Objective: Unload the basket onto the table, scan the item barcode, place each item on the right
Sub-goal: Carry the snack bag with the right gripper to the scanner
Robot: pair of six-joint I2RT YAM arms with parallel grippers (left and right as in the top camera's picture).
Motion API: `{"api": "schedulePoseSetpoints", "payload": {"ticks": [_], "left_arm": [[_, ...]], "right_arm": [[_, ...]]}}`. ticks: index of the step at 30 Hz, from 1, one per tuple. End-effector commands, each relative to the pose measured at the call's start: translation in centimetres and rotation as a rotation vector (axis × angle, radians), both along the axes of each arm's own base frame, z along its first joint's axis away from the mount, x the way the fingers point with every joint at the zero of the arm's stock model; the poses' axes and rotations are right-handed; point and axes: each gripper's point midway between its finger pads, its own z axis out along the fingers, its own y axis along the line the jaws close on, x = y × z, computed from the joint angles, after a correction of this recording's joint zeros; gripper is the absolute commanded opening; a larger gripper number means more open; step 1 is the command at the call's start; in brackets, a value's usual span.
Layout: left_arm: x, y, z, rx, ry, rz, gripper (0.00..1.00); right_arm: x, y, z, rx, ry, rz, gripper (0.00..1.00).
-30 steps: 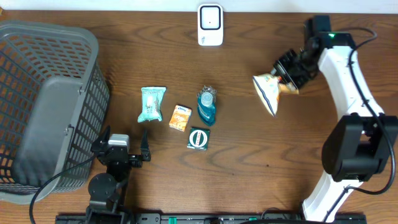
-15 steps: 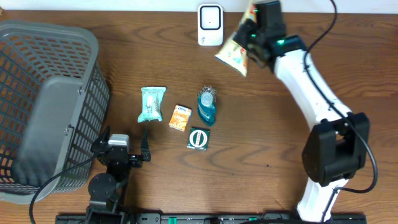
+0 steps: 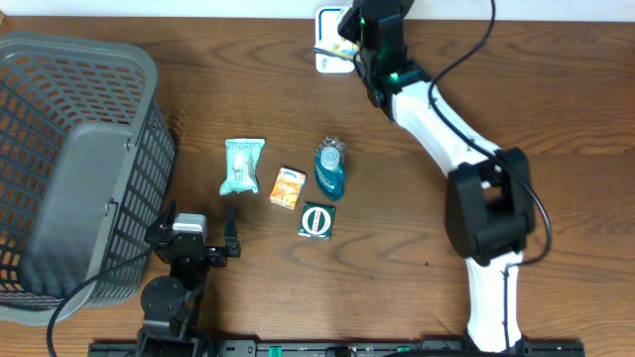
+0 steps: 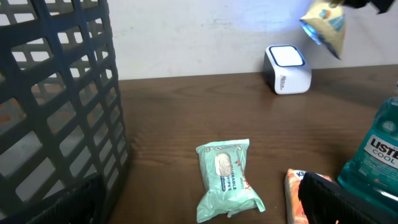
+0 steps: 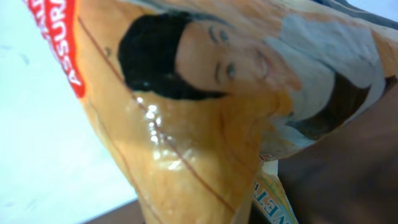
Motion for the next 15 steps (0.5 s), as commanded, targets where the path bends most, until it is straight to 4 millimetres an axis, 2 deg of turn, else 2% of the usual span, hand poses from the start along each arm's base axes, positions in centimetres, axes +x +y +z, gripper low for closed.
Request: {"api": "schedulePoseSetpoints", "payload": {"ticks": [1,5,7,9,15], "left_arm": [[-0.1,0.3,-1.8,0.004,0.055,0.016,0.98],[-0.1,0.3,-1.8,0.004,0.055,0.016,0.98],[-0.1,0.3,-1.8,0.004,0.055,0.016,0.98],[-0.1,0.3,-1.8,0.004,0.055,0.016,0.98],[-0.1,0.3,-1.8,0.004,0.055,0.016,0.98]], "right_arm": [[2.3,0.4,2.0,-0.038,-0.071,-0.018,0.01],[4.6,1.5,0.4,-0.045,-0.058,-0.008,0.01],[5.1,1.9,-0.2,-0.049,-0.040,0.004,0.01],[5.4,2.1,-0.6,-0.054,-0.027,0.004,0.01],[5.4,2.1,-0.3,-0.053,-0.029,0.006,0.01]]}}
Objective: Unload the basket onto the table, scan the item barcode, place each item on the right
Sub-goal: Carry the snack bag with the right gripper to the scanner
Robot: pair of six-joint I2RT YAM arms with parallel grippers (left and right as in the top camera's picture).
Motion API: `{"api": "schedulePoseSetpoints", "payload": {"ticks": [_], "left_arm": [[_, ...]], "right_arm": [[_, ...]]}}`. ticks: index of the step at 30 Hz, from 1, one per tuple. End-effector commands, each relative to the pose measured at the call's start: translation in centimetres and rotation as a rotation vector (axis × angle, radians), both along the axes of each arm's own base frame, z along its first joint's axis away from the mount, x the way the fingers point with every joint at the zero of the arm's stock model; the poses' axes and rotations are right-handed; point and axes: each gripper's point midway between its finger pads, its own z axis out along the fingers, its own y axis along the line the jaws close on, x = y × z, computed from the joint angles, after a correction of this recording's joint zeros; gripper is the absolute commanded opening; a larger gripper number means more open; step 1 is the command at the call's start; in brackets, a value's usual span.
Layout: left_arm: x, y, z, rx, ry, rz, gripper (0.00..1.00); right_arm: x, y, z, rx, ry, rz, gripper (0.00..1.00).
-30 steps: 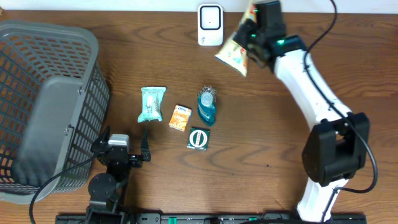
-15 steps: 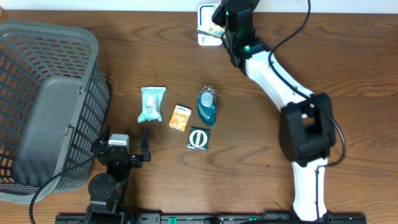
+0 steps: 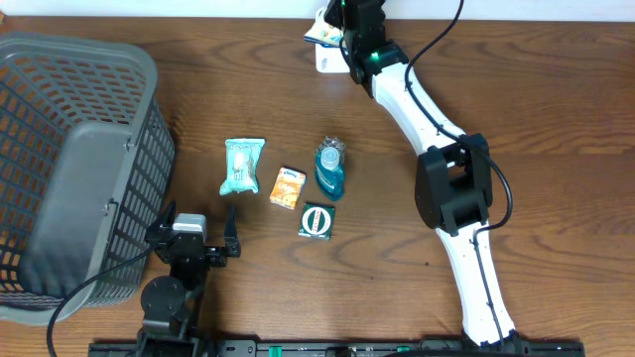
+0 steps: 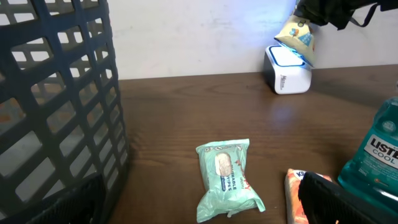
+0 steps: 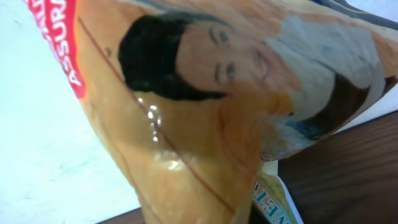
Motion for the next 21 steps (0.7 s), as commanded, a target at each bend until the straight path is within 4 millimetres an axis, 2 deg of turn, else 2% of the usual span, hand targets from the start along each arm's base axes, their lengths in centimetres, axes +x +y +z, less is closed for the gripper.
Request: {"api": "schedulePoseSetpoints", "payload": {"ticks": [1,5,9,13,17,21], "left_arm": [[-0.1,0.3,-1.8,0.004,0.055,0.016,0.98],[-0.1,0.3,-1.8,0.004,0.055,0.016,0.98],[-0.1,0.3,-1.8,0.004,0.055,0.016,0.98],[-0.1,0.3,-1.8,0.005,0.055,0.016,0.98],[-0.1,0.3,-1.8,0.004,0.055,0.016,0.98],[-0.1,0.3,-1.8,0.004,0.055,0.016,0.98]], "right_arm": [[0.2,0.0,3.4,0.000,-0.054,-0.002,0.01],[-0.9,-1.1,4.3,-0.070,0.031,0.001,0.01],[-2.9,-4.6,6.1,-0.165,0.143,-0.011,0.01],[-6.3,-10.1,7.3,-0.297,0.294,-0.022,0.01],[-9.9,-18.1,7.5,-0.444,0.464,-0.112,0.01],[-12.3,-25.8,6.7,-0.622,0.616,-0.178,0.01]]}}
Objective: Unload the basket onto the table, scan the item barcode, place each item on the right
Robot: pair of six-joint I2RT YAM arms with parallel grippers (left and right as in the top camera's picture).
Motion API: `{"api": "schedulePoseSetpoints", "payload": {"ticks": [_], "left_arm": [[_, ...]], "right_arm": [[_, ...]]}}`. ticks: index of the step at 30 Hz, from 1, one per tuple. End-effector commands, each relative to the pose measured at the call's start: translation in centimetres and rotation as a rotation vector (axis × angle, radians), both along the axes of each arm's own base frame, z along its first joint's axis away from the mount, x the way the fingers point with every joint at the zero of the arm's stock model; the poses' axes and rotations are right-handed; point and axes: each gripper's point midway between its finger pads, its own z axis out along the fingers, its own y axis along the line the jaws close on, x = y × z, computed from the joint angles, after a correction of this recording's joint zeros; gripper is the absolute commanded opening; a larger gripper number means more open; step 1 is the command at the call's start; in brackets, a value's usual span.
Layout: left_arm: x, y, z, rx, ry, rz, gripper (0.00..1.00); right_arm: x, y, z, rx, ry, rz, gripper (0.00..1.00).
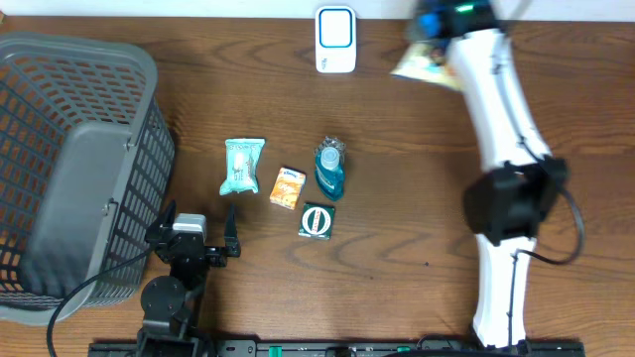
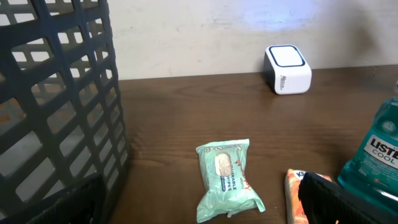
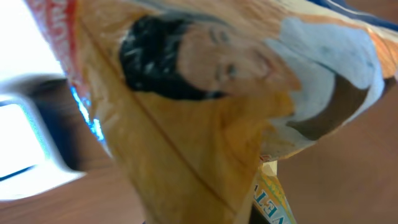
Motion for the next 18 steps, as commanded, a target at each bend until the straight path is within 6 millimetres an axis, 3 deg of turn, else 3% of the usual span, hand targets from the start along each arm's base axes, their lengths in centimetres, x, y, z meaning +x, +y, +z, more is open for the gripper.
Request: {"api": "schedulePoseSetpoints", "payload": {"ticks": [1,7,12,18], "left_arm": [[-0.1,0.3,-1.8,0.004,0.055,0.015,0.98],[-0.1,0.3,-1.8,0.004,0.055,0.015,0.98],[-0.1,0.3,-1.8,0.004,0.055,0.016,0.98],[-0.1,0.3,-1.8,0.004,0.055,0.015,0.98]], "right_arm": [[-1.3,-7.2,2.4,-0.234,0.057,0.009,0.01],[-3.5,-17.4,-2.2,-0.466,0.360,0.164,0.01],[-5.4,-26.1,-6.4,-0.463,0.409,-0.001,0.01],[-12.0,-36.2,-10.2,-0.538,0.540,-0.252,0.01]]}}
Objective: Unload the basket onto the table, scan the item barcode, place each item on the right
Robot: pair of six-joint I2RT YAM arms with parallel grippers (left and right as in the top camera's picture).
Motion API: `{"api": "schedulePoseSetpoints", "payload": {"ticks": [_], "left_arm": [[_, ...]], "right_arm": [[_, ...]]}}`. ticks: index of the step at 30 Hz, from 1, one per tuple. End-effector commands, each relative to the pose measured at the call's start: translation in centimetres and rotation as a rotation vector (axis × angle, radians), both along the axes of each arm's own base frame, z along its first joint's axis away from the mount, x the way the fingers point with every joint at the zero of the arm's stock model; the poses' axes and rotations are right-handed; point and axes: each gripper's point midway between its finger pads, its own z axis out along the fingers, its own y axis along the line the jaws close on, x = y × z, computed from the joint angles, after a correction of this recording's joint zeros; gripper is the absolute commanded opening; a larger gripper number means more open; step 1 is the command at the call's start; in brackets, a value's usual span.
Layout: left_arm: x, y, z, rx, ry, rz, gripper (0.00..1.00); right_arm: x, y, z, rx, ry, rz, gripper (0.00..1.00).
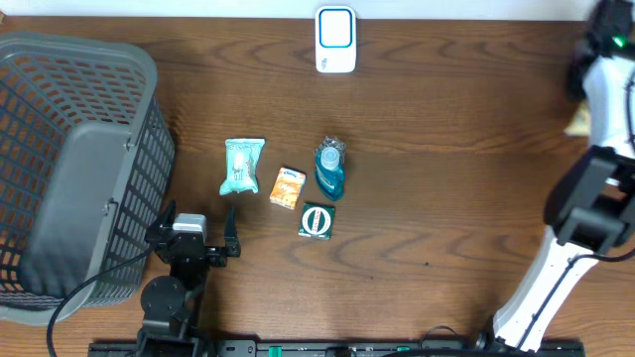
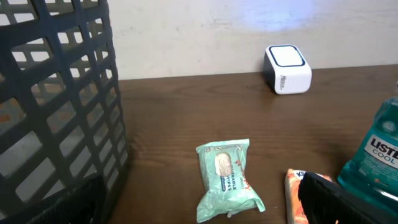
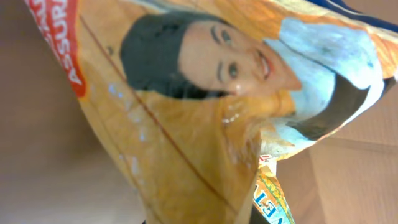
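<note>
The white barcode scanner (image 1: 335, 40) stands at the back edge of the table and also shows in the left wrist view as the scanner (image 2: 287, 68). My right gripper (image 1: 583, 84) is at the far right edge of the table, shut on an orange snack packet (image 3: 186, 112) printed with a woman's face. A corner of the packet (image 1: 576, 121) shows below the gripper in the overhead view. The packet hides the right fingers in the wrist view. My left gripper (image 1: 198, 241) rests open near the front left, holding nothing.
A grey mesh basket (image 1: 69, 169) fills the left side. In the middle lie a green wipes pack (image 1: 242, 166), an orange tissue pack (image 1: 288, 186), a blue mouthwash bottle (image 1: 330, 169) and a round green tin (image 1: 317, 220).
My right gripper, with the packet in it, was just right of the scanner at the back; now it is at the table's far right edge. The left arm has not moved.
The right gripper held the packet close by the scanner's right side, then right over the scanner's face in its blue light. Later it was to the right of the scanner, and now it is far off at the right edge. The left gripper stayed open throughout.
</note>
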Motion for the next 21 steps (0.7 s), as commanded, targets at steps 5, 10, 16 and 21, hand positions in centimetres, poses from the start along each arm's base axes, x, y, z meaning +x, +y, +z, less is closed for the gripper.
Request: {"api": "schedulePoseSetpoints", "payload": {"ticks": [5,10,16,21], "left_arm": [[-0.1,0.3,-1.8,0.004,0.055,0.016,0.98],[-0.1,0.3,-1.8,0.004,0.055,0.015,0.98],[-0.1,0.3,-1.8,0.004,0.055,0.015,0.98],[-0.1,0.3,-1.8,0.004,0.055,0.016,0.98]], "right_arm": [[-8.5,-8.9,-1.8,-0.101,0.139,-0.224,0.01],[-11.5,-12.2,-1.6,-0.111,0.129,-0.314,0.05],[-12.1,-12.7,-1.5,-0.109,0.081,-0.376,0.64],[-11.8,-12.0,-1.0,-0.123,0.036,-0.429,0.99]]}}
